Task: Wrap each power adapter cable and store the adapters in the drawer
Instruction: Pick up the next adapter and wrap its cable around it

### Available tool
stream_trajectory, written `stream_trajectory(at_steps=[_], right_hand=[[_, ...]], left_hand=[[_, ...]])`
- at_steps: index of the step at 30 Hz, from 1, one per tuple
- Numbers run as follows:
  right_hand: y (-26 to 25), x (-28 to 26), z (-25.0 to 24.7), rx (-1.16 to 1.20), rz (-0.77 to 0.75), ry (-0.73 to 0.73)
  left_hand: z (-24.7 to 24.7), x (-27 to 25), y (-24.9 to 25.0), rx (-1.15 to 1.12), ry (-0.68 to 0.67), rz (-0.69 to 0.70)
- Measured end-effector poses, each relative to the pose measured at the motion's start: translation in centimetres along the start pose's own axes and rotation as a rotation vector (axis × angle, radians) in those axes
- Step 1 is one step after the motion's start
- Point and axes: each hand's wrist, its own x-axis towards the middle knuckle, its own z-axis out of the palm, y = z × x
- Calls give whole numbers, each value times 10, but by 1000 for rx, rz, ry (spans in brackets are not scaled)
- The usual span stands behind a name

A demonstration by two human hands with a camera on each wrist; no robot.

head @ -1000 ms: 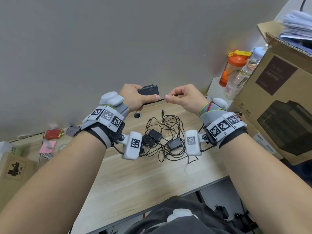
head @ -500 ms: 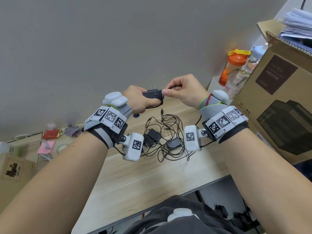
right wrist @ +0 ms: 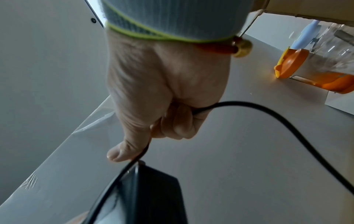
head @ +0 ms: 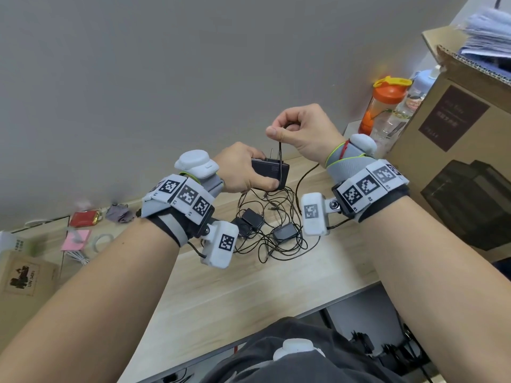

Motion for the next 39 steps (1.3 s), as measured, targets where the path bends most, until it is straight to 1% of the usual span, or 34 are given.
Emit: stream_trajectory(at_steps=[7,12,15,18,21,23,27,29,31,33,36,39], right_hand=[[1,0,2,46,-20,12],[8,-1,3,72,-2,16],[14,-5,9,139,44,-10],[20,-8,18,207,122,-19],[21,-9,25,191,159,12],[21,-12,28,177,168,4],[23,-18,30,190,181,-106],[25,-21,32,150,164,-177],[23,-26,33,73,138,-214],[20,-27,31,-7,103,-214],[13,-24,27,-70,41,-199],[9,-20,22,-92,17,-192]], left_hand=[[-2,-2,3,-32,-44,23],[-4,-5,9,-139,-56,66],[-7,-3,9,-251,4,99],[-9,-2,8,-367,75,86],[-8,2,7,-448,159,79],[-9,5,4,-487,217,54],[-12,9,-1,-555,316,1],[-13,11,-1,-577,382,-35],[-16,15,-5,-583,439,-83],[-19,18,-12,-543,455,-122],[-22,20,-23,-421,431,-138],[-20,22,-32,-299,377,-154]])
